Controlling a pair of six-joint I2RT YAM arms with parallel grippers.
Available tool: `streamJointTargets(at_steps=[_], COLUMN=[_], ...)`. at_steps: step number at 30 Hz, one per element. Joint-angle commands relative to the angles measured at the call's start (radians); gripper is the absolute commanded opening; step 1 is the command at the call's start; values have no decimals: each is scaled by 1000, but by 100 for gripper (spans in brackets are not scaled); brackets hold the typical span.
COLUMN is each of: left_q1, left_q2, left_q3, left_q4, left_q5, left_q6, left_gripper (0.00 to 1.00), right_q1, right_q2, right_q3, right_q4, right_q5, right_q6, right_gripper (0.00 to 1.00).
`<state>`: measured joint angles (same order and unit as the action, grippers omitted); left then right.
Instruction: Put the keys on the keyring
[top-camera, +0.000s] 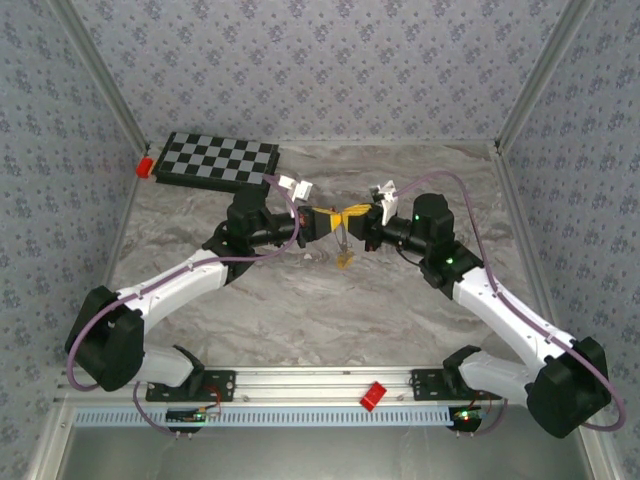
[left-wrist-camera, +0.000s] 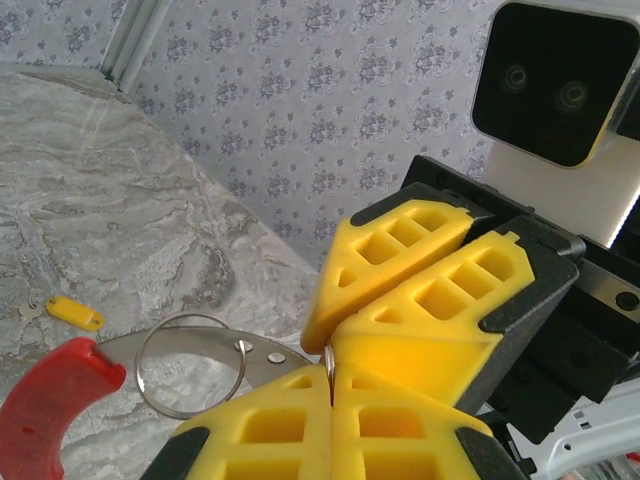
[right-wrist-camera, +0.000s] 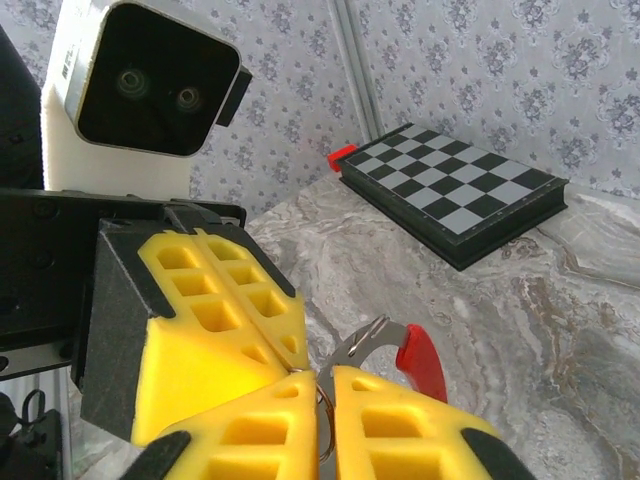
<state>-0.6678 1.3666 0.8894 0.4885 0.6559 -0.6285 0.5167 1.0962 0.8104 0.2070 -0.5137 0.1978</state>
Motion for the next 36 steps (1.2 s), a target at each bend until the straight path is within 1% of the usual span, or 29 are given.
streamJointTargets(at_steps=[1,6,13,15,16,19,22,26,27,30,36], left_q1=[-12,-13,-13,-13,-13,-13,-13,-13,-12,-13,-13], left_q2=[-38,-37,-40,-40,-41,-41,-40,-40,-40,-40,-41], left_q3=[40,40,37,37,37,37,38,39,38,38,36], left_q4=[60,61,60,59,59,59,59,60,61,61,59], left_q5=[29,30,29,29,28,28,31,28,28,28,26], left_q6=[19,19,19,20,19,19,19,19,18,17,16], left_gripper=[0,0,0,0,0,0,0,0,0,0,0], right_q1=[-3,-20,-62,-57,-57,-53,-50,-38,-37,-32,-47], right_q2=[17,14,8,7,7,5,12,26,28,34,21], right_q3=[8,-4,-32,-36,-39,-45,-43,-36,-35,-35,-40], right_q4=[35,57,142,138,138,140,140,134,134,126,129], right_q5=[-92,-109,-157,-144,-140,-134,-140,-146,-146,-145,-144], right_q6=[52,77,148,146,143,138,136,128,128,124,133], right_gripper=[0,0,0,17,22,23,21,15,12,1,0])
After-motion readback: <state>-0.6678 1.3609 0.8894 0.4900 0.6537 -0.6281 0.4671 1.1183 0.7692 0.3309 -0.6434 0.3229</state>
